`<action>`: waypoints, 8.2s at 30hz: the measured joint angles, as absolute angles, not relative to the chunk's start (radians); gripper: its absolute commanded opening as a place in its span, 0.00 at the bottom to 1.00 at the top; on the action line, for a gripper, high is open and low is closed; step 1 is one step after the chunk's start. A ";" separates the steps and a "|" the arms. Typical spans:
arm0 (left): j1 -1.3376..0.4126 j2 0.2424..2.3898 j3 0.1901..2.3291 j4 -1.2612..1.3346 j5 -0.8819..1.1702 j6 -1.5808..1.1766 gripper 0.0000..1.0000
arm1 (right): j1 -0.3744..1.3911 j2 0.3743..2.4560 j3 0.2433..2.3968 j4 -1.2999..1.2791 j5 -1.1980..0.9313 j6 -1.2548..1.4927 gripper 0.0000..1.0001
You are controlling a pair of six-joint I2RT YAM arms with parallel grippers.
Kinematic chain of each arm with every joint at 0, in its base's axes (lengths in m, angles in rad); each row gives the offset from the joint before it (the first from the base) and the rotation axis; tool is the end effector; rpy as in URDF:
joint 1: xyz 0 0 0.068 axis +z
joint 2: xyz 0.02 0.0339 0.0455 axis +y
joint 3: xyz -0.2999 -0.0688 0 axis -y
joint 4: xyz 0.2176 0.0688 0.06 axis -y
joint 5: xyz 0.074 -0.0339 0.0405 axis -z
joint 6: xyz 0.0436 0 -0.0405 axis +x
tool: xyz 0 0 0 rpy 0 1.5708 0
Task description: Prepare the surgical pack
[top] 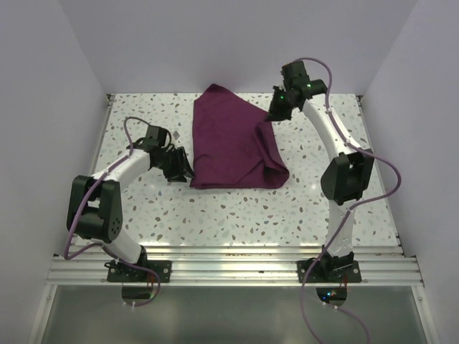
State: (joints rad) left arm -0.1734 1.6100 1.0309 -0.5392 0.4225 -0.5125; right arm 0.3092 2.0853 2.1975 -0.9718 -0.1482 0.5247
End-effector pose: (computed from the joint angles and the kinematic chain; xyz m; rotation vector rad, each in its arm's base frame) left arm 0.2889 -0.0688 0.2420 -0.3310 2.7397 -0.7700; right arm 0.4301 0.1441 0.3698 0.1999 2.4878 0.5446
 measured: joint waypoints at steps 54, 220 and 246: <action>-0.178 1.599 1.017 -0.555 0.442 -0.504 0.48 | 0.258 2.461 2.251 -1.100 0.321 0.329 0.00; -0.186 1.837 1.308 -0.424 0.519 -0.596 0.19 | 0.445 2.048 1.692 -0.691 -0.638 0.460 0.00; -0.179 2.044 1.709 -0.406 0.516 -0.563 0.18 | 0.319 2.257 2.055 -0.444 -0.636 0.512 0.00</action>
State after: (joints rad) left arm -0.1791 2.0438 1.7088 -0.4065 0.5163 -0.5629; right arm 0.3187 2.2574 2.0548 -0.4442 -0.6357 0.5121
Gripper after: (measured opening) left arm 0.218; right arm 0.008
